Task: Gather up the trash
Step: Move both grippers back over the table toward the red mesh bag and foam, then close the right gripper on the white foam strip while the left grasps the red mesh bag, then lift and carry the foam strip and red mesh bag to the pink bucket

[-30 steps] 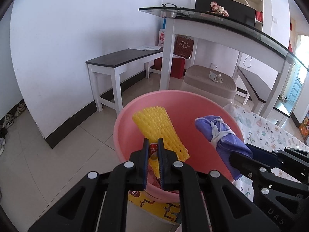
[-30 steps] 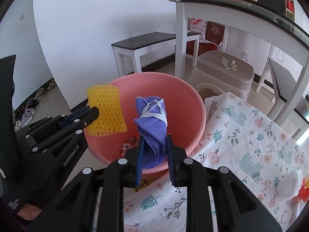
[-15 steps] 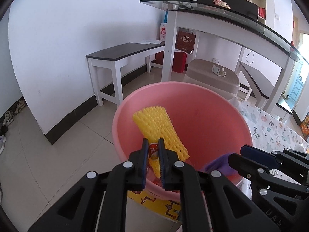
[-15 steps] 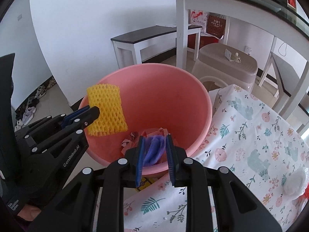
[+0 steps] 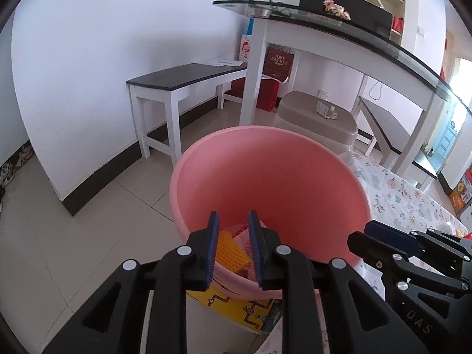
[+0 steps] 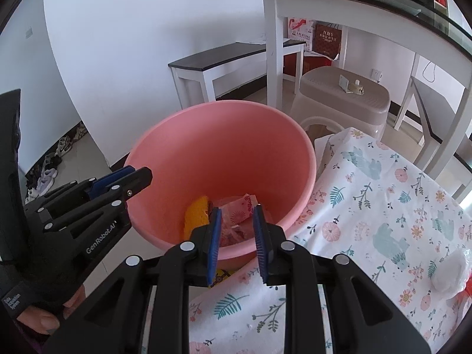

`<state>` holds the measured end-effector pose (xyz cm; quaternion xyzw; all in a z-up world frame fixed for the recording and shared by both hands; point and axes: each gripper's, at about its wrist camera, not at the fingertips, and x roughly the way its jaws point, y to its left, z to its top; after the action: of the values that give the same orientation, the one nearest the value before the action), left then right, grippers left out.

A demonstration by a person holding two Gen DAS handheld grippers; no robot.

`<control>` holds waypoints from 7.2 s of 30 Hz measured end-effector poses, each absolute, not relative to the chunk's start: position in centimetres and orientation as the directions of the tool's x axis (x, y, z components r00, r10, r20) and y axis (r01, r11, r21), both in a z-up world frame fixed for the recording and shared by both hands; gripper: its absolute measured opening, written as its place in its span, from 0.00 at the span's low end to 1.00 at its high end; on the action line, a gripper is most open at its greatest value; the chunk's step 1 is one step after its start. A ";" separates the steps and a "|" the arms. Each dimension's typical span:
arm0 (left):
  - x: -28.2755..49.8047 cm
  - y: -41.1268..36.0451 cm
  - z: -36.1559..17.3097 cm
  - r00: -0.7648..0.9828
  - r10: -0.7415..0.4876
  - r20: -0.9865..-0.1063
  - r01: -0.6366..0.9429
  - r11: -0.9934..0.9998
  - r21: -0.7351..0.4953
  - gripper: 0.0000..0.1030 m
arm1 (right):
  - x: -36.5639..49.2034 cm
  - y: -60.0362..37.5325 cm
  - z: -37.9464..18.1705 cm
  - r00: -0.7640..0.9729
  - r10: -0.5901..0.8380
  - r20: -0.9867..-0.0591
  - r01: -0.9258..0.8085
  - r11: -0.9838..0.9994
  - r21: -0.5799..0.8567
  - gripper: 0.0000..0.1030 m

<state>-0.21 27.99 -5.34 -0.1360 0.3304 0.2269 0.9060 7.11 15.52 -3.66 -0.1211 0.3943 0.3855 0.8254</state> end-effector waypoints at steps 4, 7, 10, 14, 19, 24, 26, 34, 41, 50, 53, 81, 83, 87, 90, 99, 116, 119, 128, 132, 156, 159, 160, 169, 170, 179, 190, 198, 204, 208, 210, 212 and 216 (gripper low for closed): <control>-0.9 27.0 -4.4 0.694 0.313 -0.648 -0.483 0.870 -0.097 0.19 | 6.6 14.4 -3.1 0.399 0.553 -0.731 -0.729 0.675 0.113 0.22; -1.5 25.8 -3.6 0.707 0.305 -0.638 -0.464 0.881 -0.093 0.20 | 6.1 13.3 -2.5 0.405 0.563 -0.720 -0.725 0.678 0.122 0.22; -2.0 24.9 -2.9 0.719 0.298 -0.628 -0.448 0.889 -0.091 0.21 | 5.8 12.3 -2.0 0.411 0.570 -0.711 -0.717 0.684 0.133 0.22; -2.5 23.4 -1.8 0.734 0.287 -0.615 -0.425 0.901 -0.087 0.21 | 5.4 11.0 -1.3 0.425 0.578 -0.697 -0.710 0.690 0.139 0.22; -3.0 21.5 -0.7 0.751 0.272 -0.601 -0.399 0.913 -0.085 0.22 | 4.5 9.1 -0.5 0.449 0.585 -0.675 -0.702 0.699 0.139 0.22; -3.1 19.7 0.0 0.764 0.249 -0.596 -0.366 0.927 -0.082 0.22 | 3.7 6.5 0.0 0.474 0.583 -0.660 -0.686 0.715 0.138 0.22; -3.0 18.7 0.2 0.772 0.228 -0.594 -0.344 0.935 -0.088 0.22 | 3.5 5.2 0.1 0.481 0.579 -0.658 -0.672 0.725 0.147 0.22; -2.2 14.8 -0.3 0.795 0.144 -0.589 -0.245 0.965 -0.095 0.22 | 3.2 -0.5 -0.6 0.540 0.515 -0.665 -0.584 0.799 0.144 0.22; -0.8 10.5 -1.6 0.793 0.051 -0.607 -0.124 0.989 -0.079 0.22 | 3.1 -6.1 -2.0 0.595 0.416 -0.688 -0.462 0.877 0.131 0.22; 0.7 6.1 -3.0 0.771 -0.038 -0.635 -0.005 0.998 -0.066 0.22 | 3.9 -14.3 -3.1 0.648 0.299 -0.701 -0.279 0.949 0.147 0.22; 1.2 4.9 -3.2 0.764 -0.062 -0.642 0.028 0.998 -0.064 0.22 | 4.6 -17.2 -3.3 0.659 0.257 -0.707 -0.210 0.965 0.156 0.22; 6.7 -2.0 -3.2 0.721 -0.175 -0.670 0.198 0.979 -0.042 0.22 | 11.7 -21.6 -8.2 0.598 0.155 -0.786 -0.186 0.981 0.053 0.40; 7.3 -3.0 -2.9 0.726 -0.183 -0.662 0.222 0.975 -0.026 0.22 | 12.0 -21.8 -8.4 0.588 0.164 -0.792 -0.178 0.982 0.071 0.40; 8.2 -4.5 -2.4 0.735 -0.205 -0.647 0.259 0.966 -0.012 0.22 | 12.1 -22.6 -8.3 0.588 0.217 -0.779 -0.176 0.975 0.139 0.39; 8.8 -5.0 -2.3 0.734 -0.220 -0.642 0.273 0.962 -0.017 0.22 | 11.8 -23.0 -7.9 0.593 0.242 -0.768 -0.175 0.970 0.170 0.18; 10.7 -7.5 -3.4 0.681 -0.271 -0.680 0.355 0.935 -0.017 0.22 | 7.3 -24.3 -7.1 0.597 0.329 -0.731 -0.132 0.940 0.315 0.12; 12.0 -15.1 -5.8 0.621 -0.306 -0.722 0.570 0.808 0.149 0.22 | 4.1 -25.1 -7.1 0.642 0.250 -0.725 -0.057 0.958 0.280 0.12; 12.4 -15.9 -6.3 0.633 -0.281 -0.721 0.581 0.788 0.203 0.22 | 4.2 -25.1 -7.1 0.641 0.257 -0.723 -0.064 0.957 0.283 0.12; 14.5 -16.8 -8.2 0.615 -0.274 -0.739 0.601 0.769 0.215 0.22 | 4.6 -26.2 -7.4 0.634 0.282 -0.720 -0.043 0.942 0.332 0.12; 14.3 -16.2 -8.2 0.634 -0.285 -0.719 0.583 0.787 0.203 0.08 | 4.6 -26.1 -7.3 0.636 0.278 -0.720 -0.049 0.945 0.323 0.12; 4.4 -5.6 -0.8 0.733 -0.346 -0.586 0.385 0.921 -0.063 0.01 | 4.1 -24.6 -7.1 0.631 0.231 -0.740 -0.077 0.968 0.237 0.12; 3.1 -4.4 -0.3 0.748 -0.333 -0.574 0.364 0.929 -0.063 0.01 | 3.7 -23.8 -6.9 0.635 0.211 -0.743 -0.091 0.976 0.199 0.12; 2.5 -3.8 -0.2 0.754 -0.323 -0.572 0.351 0.934 -0.065 0.01 | 3.6 -23.7 -6.8 0.633 0.219 -0.742 -0.095 0.974 0.206 0.12; -0.6 -0.1 -0.6 0.784 -0.253 -0.567 0.260 0.963 -0.070 0.01 | 1.8 -19.9 -4.9 0.634 0.307 -0.710 -0.204 0.952 0.229 0.12; -0.8 0.3 -0.7 0.786 -0.248 -0.567 0.253 0.965 -0.071 0.01 | 1.5 -19.2 -4.5 0.635 0.319 -0.703 -0.225 0.948 0.227 0.12; -2.9 3.5 -1.1 0.815 -0.179 -0.551 0.175 0.983 -0.060 0.01 | 0.5 -14.2 -3.0 0.616 0.380 -0.690 -0.364 0.914 0.179 0.12; -3.7 6.9 -0.2 0.859 -0.062 -0.508 0.036 0.998 -0.061 0.01 | 0.8 -8.9 -0.3 0.628 0.459 -0.628 -0.485 0.862 0.145 0.12; -4.0 10.4 0.4 0.873 0.047 -0.485 -0.087 0.994 -0.061 0.02 | 1.4 -4.6 0.9 0.609 0.527 -0.593 -0.571 0.810 0.134 0.12; -4.0 12.9 0.4 0.868 0.136 -0.478 -0.178 0.983 -0.043 0.02 | 1.8 -1.3 1.2 0.586 0.562 -0.584 -0.611 0.780 0.137 0.12; -3.8 14.9 0.1 0.856 0.180 -0.485 -0.238 0.970 -0.059 0.02 | 2.1 0.5 1.6 0.575 0.583 -0.574 -0.633 0.761 0.139 0.12; -3.6 15.8 0.0 0.850 0.196 -0.489 -0.260 0.964 -0.065 0.02 | 2.1 1.3 1.8 0.573 0.590 -0.569 -0.644 0.753 0.133 0.12; -3.5 16.4 -0.2 0.846 0.210 -0.491 -0.276 0.959 -0.066 0.02 | 2.2 2.1 1.9 0.568 0.596 -0.568 -0.654 0.745 0.127 0.12; -3.4 17.7 -0.6 0.836 0.234 -0.496 -0.308 0.949 -0.072 0.02 | 2.6 3.9 2.1 0.556 0.606 -0.569 -0.676 0.728 0.115 0.12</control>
<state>-3.39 17.74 -0.59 -0.0743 0.2485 0.1417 0.9553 2.57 3.87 2.06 -0.0582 0.2990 0.3643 0.8800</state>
